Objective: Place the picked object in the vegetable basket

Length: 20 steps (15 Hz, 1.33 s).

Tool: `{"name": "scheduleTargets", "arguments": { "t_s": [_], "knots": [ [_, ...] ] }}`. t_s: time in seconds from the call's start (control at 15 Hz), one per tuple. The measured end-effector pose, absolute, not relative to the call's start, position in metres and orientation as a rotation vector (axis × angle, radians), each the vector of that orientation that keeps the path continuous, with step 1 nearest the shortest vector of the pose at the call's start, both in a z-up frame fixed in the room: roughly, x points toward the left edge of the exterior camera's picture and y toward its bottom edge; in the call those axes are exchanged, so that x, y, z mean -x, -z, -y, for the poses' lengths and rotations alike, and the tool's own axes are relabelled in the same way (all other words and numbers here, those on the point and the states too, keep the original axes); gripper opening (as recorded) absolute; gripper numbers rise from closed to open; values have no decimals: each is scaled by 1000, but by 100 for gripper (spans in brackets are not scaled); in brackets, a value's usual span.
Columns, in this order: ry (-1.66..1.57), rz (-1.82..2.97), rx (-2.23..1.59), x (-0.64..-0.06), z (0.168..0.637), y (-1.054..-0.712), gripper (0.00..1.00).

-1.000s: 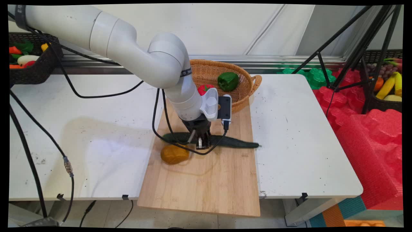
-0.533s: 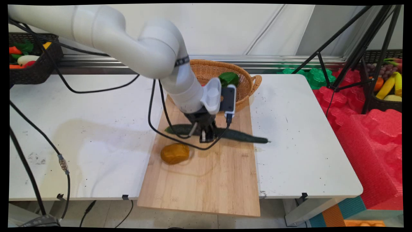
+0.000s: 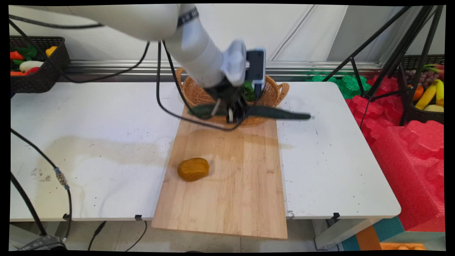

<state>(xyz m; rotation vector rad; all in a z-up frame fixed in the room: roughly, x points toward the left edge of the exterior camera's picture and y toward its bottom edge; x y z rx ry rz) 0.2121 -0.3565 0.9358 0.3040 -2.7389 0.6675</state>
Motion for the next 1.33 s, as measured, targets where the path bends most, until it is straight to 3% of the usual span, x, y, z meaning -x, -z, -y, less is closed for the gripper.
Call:
{"name": "scheduleTargets", "arguments": {
  "t_s": [0.47,1.33],
  "knots": [
    [-883,2698,-407,-245,420,-966,0],
    [-872,2690,-576,-287,526,-904,0]
  ]
}}
